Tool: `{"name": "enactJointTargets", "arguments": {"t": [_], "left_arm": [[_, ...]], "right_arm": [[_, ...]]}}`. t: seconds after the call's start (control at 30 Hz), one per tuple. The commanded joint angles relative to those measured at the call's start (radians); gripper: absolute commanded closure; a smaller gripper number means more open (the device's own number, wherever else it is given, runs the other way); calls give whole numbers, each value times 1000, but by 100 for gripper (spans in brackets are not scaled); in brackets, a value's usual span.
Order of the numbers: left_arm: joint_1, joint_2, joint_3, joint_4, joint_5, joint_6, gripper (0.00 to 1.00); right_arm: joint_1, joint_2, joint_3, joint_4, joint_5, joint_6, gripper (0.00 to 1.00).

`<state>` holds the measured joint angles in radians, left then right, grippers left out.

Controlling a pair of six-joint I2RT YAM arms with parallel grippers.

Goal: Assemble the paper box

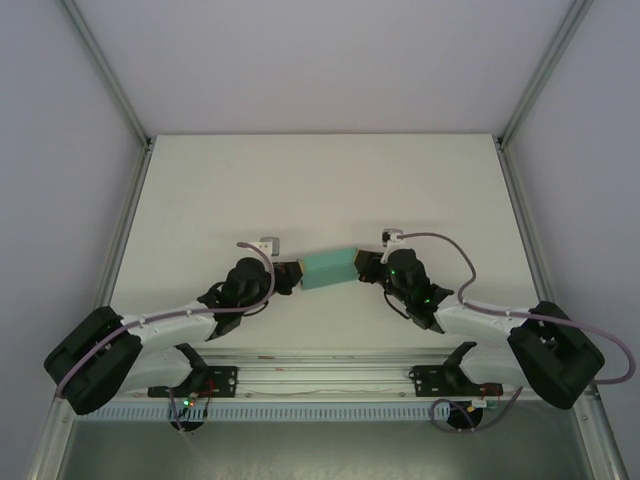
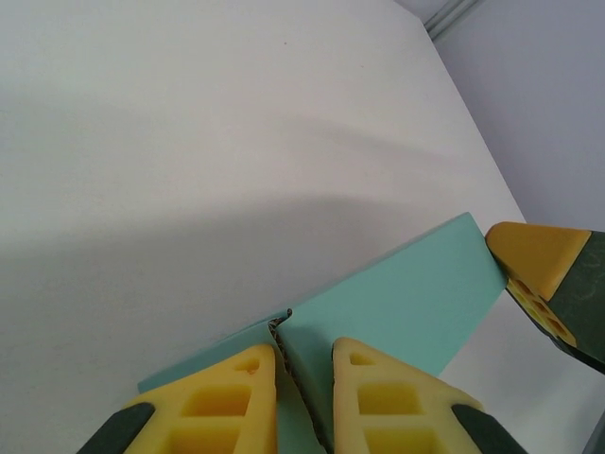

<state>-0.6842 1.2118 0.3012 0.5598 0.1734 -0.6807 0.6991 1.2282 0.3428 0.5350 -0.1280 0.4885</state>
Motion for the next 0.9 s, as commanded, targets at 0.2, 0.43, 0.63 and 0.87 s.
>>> {"name": "enactJointTargets", "arguments": {"t": [0.2, 0.43, 0.63, 0.87], "left_arm": [[0, 24, 69, -389, -14, 76, 74], [0, 10, 240, -573, -73, 123, 44], [1, 16, 334, -649, -100, 176, 20], [3, 1, 395, -688, -139, 202, 0]], "right_arm": [[4, -35, 29, -480, -20, 7, 76], [4, -70, 166, -584, 25, 0, 62], [4, -72, 251, -632, 31, -21, 56], [4, -99, 325, -690, 51, -58, 40]]}}
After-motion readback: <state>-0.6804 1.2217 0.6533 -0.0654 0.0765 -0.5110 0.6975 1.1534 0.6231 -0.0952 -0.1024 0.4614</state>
